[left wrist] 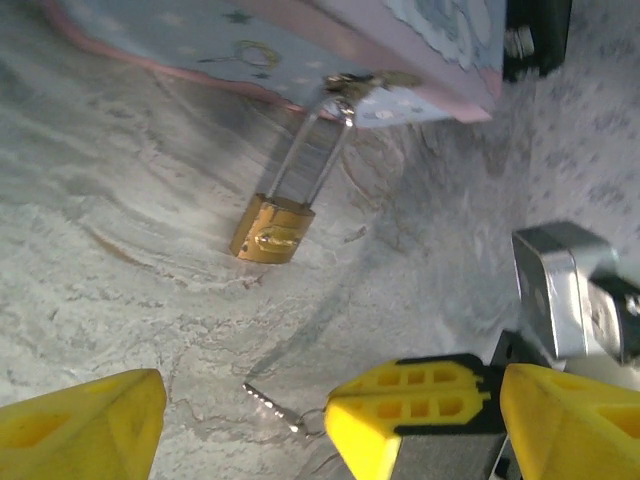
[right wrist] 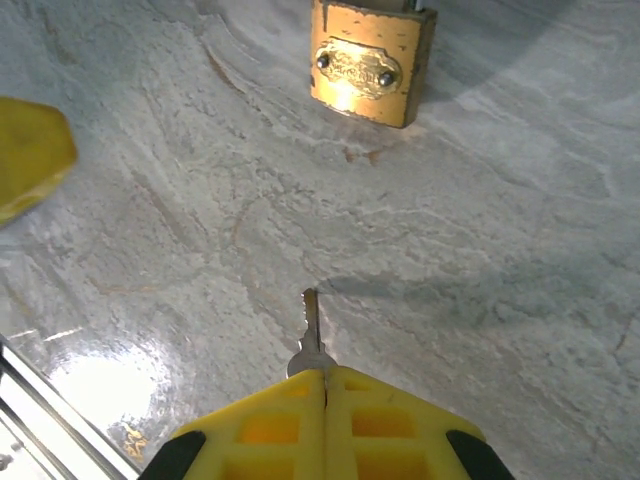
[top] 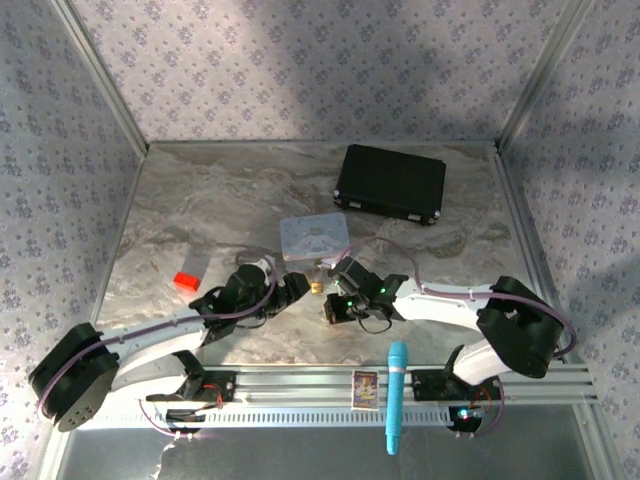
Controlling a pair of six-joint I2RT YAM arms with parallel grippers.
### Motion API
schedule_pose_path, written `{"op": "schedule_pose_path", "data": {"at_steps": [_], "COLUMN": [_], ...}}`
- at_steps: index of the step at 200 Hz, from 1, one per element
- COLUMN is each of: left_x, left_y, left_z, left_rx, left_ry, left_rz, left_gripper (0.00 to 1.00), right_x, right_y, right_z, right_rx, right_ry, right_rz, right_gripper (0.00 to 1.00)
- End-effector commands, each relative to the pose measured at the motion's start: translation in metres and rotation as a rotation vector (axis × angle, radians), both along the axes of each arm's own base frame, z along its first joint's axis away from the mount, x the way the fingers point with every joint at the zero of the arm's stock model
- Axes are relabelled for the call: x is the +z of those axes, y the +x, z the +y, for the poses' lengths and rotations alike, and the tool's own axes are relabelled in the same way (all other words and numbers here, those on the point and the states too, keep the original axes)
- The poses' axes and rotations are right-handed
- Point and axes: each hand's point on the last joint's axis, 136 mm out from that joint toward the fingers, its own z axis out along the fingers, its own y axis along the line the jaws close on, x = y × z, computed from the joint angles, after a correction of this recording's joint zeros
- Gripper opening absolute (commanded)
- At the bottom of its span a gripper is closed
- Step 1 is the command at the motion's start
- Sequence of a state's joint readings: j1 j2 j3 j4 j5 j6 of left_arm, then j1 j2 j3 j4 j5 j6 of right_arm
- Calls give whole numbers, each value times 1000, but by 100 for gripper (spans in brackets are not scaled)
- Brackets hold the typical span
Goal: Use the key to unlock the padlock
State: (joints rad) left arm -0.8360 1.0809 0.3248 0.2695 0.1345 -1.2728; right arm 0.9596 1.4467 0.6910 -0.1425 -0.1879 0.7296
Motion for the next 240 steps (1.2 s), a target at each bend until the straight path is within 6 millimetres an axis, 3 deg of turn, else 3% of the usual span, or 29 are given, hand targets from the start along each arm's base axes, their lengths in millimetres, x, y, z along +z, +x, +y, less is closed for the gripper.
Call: {"op": "schedule_pose_path", "data": {"at_steps": [1, 29, 69, 119, 154, 172, 194, 240], "left_x": [4, 5, 31, 51, 58, 61, 56, 38], "left_y": [6, 4, 3, -1, 2, 4, 1, 1], "left_z": [5, 12, 12, -2, 5, 12, 16, 25], "left_rx": [212, 331, 339, 298, 335, 354, 364, 394], "left_ry": [-192, -326, -414, -555, -599, -608, -588, -558], "left_rz": [123, 232, 243, 308, 284, 260, 270, 299], "left_gripper": [90, 100, 100, 100, 100, 91, 70, 66], "right_x": [16, 38, 72, 108, 115, 114, 114, 110], "right_y": [0, 13, 28, 34, 28, 22, 19, 14], "right_z": [8, 11, 25, 65, 94, 100, 97, 84], "right_rx": [-20, -88, -72, -2, 49, 61, 53, 38], "right_ry": [77, 117, 155, 226, 266, 289, 304, 287], "right_rz": [8, -42, -131, -213, -200, -184, -178, -170], "right_gripper": [0, 0, 0, 0, 0, 0, 0, 0]}}
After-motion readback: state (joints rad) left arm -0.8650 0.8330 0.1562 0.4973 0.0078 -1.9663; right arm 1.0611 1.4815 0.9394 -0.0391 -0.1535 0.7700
